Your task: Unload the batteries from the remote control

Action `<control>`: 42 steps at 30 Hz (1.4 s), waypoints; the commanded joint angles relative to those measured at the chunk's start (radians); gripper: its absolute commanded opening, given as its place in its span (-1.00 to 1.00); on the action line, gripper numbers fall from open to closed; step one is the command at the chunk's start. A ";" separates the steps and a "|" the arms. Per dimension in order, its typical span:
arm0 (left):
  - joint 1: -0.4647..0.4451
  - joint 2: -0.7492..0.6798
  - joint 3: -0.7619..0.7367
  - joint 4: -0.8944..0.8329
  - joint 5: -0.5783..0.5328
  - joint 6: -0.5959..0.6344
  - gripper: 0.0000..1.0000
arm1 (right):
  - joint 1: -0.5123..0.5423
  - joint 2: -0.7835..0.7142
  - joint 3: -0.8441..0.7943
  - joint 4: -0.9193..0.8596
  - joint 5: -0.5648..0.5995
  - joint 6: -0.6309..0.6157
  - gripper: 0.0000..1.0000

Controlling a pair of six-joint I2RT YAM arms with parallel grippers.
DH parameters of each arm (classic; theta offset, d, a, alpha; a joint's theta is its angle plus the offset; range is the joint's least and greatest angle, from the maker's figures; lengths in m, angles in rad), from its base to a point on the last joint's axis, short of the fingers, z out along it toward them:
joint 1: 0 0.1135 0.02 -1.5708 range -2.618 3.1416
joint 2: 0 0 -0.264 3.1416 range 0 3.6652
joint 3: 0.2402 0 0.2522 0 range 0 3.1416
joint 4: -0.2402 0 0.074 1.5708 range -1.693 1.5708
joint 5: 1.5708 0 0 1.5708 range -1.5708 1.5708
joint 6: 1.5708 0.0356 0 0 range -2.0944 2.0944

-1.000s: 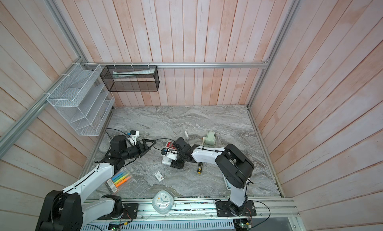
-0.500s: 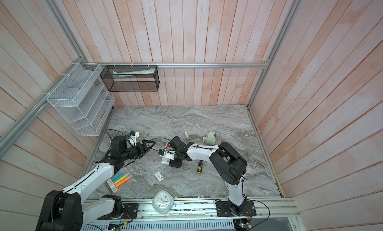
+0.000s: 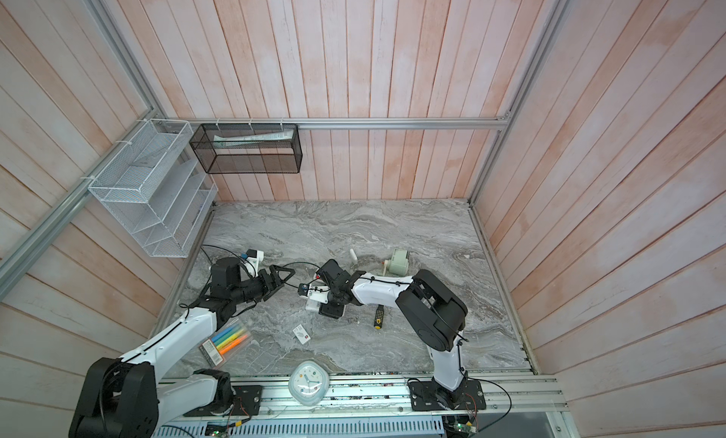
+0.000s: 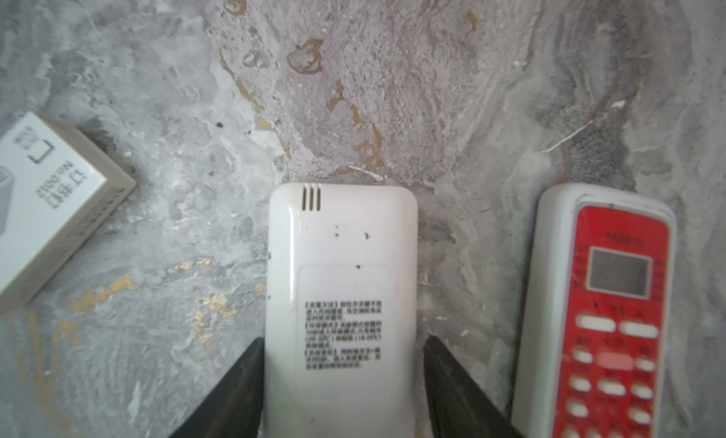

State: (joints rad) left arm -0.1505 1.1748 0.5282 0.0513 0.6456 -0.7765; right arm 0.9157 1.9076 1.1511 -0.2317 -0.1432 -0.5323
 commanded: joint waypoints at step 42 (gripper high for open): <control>-0.006 0.031 0.060 -0.062 -0.022 0.060 0.83 | -0.130 -0.514 -0.293 -0.094 0.393 0.880 0.42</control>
State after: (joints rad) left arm -0.1516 1.1973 0.5522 0.0177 0.6449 -0.7475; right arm 0.8261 1.4113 0.8524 -0.2104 0.1398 0.0582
